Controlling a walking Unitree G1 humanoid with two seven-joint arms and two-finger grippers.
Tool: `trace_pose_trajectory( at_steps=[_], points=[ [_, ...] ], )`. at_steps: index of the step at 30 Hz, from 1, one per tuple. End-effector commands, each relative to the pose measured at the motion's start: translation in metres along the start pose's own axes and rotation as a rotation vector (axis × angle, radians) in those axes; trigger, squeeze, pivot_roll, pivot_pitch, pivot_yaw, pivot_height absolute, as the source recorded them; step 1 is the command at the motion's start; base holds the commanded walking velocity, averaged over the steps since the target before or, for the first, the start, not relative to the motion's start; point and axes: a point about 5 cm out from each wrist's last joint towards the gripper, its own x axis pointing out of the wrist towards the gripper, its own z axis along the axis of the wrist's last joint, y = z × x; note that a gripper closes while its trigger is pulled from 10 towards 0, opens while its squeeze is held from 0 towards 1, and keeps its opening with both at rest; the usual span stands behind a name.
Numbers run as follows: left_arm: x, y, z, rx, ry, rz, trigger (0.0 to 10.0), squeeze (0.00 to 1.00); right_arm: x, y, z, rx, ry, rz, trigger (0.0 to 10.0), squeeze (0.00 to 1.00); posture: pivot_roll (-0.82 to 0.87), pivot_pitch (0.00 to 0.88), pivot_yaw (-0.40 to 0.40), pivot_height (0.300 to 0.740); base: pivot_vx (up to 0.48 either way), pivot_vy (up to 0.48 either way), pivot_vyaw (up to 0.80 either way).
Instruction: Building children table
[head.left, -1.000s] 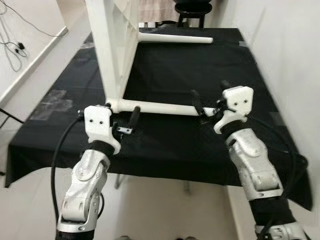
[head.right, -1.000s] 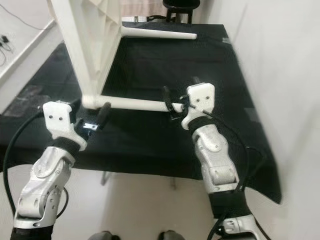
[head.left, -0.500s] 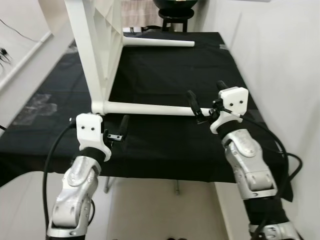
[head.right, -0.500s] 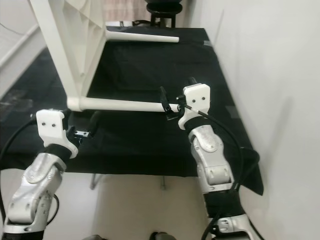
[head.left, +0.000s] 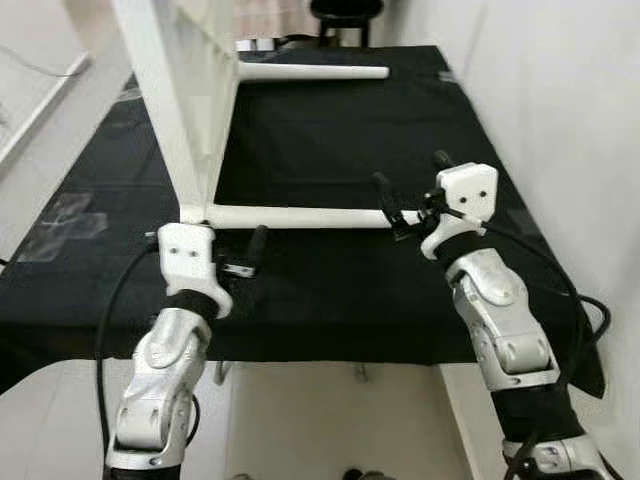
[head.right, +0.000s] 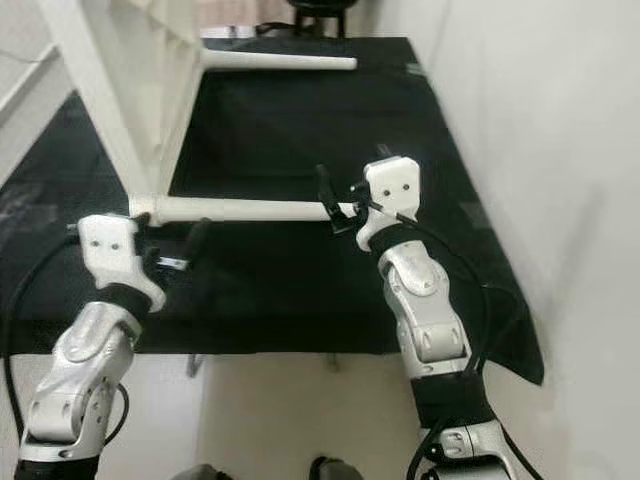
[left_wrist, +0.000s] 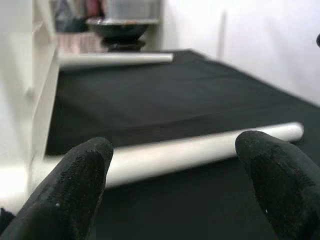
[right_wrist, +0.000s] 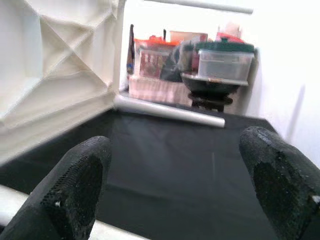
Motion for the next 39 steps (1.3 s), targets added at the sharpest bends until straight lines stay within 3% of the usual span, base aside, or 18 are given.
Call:
trace_pose_trajectory(
  at_steps=[1, 7, 17, 21, 27, 33, 39],
  points=[
    [0.0, -0.002, 0.003, -0.007, -0.012, -0.012, 10.0, 0.0, -0.001, -0.002, -0.001, -0.002, 0.006, -0.006, 10.0, 0.0, 0.06, 0.133, -0.022, 0.74, 0.368, 0.0, 0.0],
    [0.0, -0.002, 0.004, -0.011, -0.015, -0.012, 10.0, 0.0, -0.001, -0.002, 0.001, 0.001, -0.011, -0.003, 10.0, 0.0, 0.06, 0.135, -0.023, 0.74, 0.368, 0.0, -0.53],
    [0.0, -0.001, 0.005, -0.017, -0.016, -0.001, 10.0, 0.0, -0.003, -0.001, -0.001, 0.005, -0.003, 0.029, 10.0, 0.0, 0.06, 0.14, -0.023, 0.74, 0.356, 0.0, 0.0],
    [0.0, 0.001, -0.001, -0.002, 0.018, 0.043, 10.0, 0.0, -0.005, -0.004, 0.0, 0.023, -0.009, 0.036, 10.0, 0.0, 0.06, 0.144, -0.023, 0.74, 0.0, 0.0, 0.8],
    [-0.004, 0.003, -0.009, 0.036, 0.06, 0.115, 10.0, 0.0, -0.005, -0.006, 0.001, 0.0, -0.005, 0.035, 10.0, 0.0, 0.06, 0.145, -0.018, 0.74, 0.0, 0.0, 0.0],
    [-0.014, -0.012, -0.027, 0.048, 0.157, 0.157, 10.0, 0.0, -0.007, -0.009, 0.002, -0.043, 0.006, 0.082, 10.0, 0.0, 0.05, 0.151, -0.013, 0.74, 0.0, 0.0, 0.53],
    [-0.011, -0.011, -0.027, 0.058, 0.167, 0.169, 10.0, 0.0, -0.008, -0.009, 0.002, -0.053, 0.011, 0.074, 10.0, 0.0, 0.05, 0.154, -0.012, 0.74, 0.0, 0.0, 0.8]
  ],
)
